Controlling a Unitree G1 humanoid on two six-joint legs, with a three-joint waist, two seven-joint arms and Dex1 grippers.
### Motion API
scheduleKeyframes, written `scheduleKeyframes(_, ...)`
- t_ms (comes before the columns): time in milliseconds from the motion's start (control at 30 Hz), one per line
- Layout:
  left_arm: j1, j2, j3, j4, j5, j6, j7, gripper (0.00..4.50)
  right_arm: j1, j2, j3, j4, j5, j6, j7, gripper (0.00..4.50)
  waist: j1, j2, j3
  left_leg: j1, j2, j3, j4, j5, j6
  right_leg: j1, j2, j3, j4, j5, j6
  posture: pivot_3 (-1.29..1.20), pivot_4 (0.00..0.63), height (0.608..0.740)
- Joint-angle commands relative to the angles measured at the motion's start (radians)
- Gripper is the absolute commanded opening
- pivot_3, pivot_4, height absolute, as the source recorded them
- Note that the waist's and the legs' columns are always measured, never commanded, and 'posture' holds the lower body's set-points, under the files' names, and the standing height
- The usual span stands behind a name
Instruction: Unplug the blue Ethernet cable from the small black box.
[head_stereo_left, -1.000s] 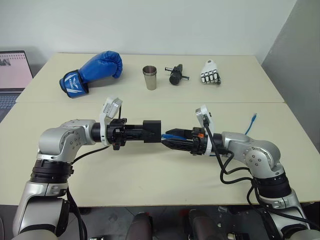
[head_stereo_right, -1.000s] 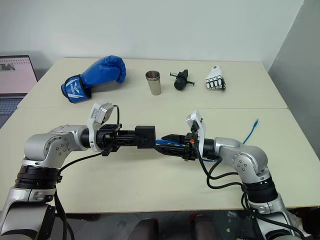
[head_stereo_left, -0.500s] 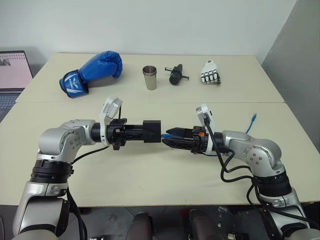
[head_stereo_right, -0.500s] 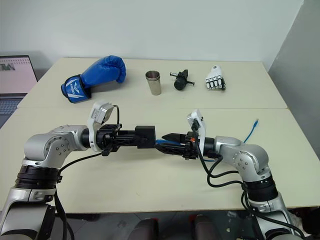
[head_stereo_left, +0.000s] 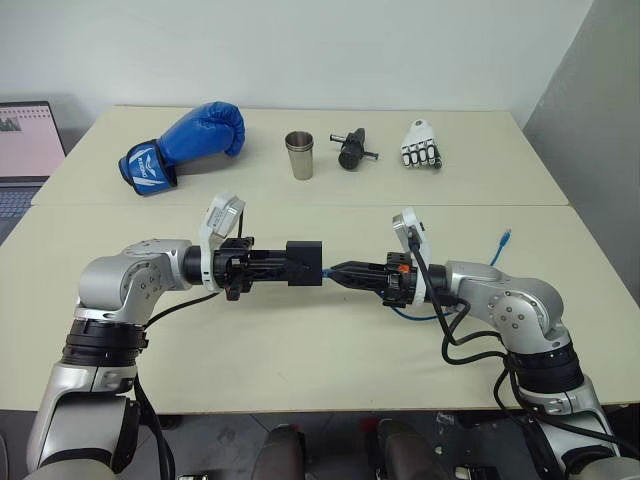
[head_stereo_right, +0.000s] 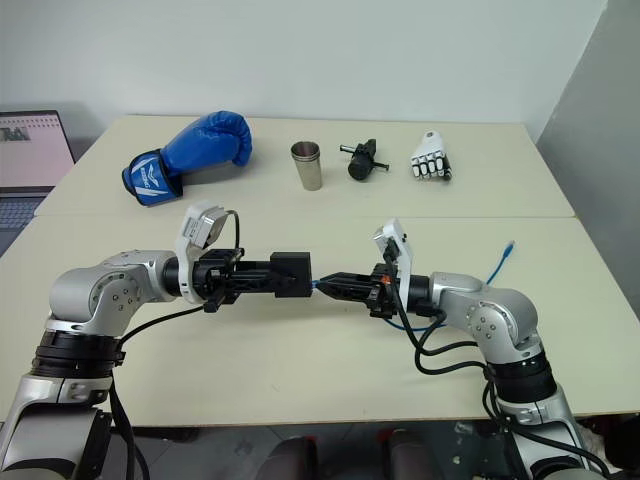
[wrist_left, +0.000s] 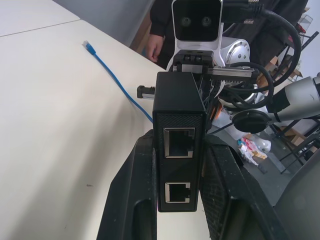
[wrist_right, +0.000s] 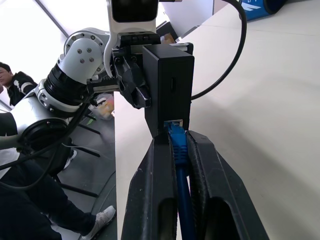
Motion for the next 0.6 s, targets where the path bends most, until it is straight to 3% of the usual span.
scheduleKeyframes(33,-0.029,-0.002,0.007,-0.014,-0.002,-0.005,-0.003,0.78,-0.017,0.005,-0.001,-0.030,0.003,-0.007,0.014,0.04,0.000,0.000,0.000,0.000,0.000,0.000,0.000,0.000,0.000,0.000,0.000,0.000,0.000,0.000,0.000,0.00,0.150,0.740)
scheduleKeyframes(300,-0.030,-0.006,0.006,-0.016,-0.002,-0.002,0.000,0.78,-0.015,-0.001,0.001,-0.034,0.001,-0.007,0.018,0.04,0.000,0.000,0.000,0.000,0.000,0.000,0.000,0.000,0.000,0.000,0.000,0.000,0.000,0.000,0.000,0.00,0.150,0.740)
scheduleKeyframes(600,-0.014,0.053,0.012,0.007,0.043,-0.047,-0.035,0.78,0.015,-0.071,-0.026,-0.032,0.000,0.004,0.054,0.04,0.000,0.000,0.000,0.000,0.000,0.000,0.000,0.000,0.000,0.000,0.000,0.000,0.000,0.000,0.000,0.00,0.150,0.740)
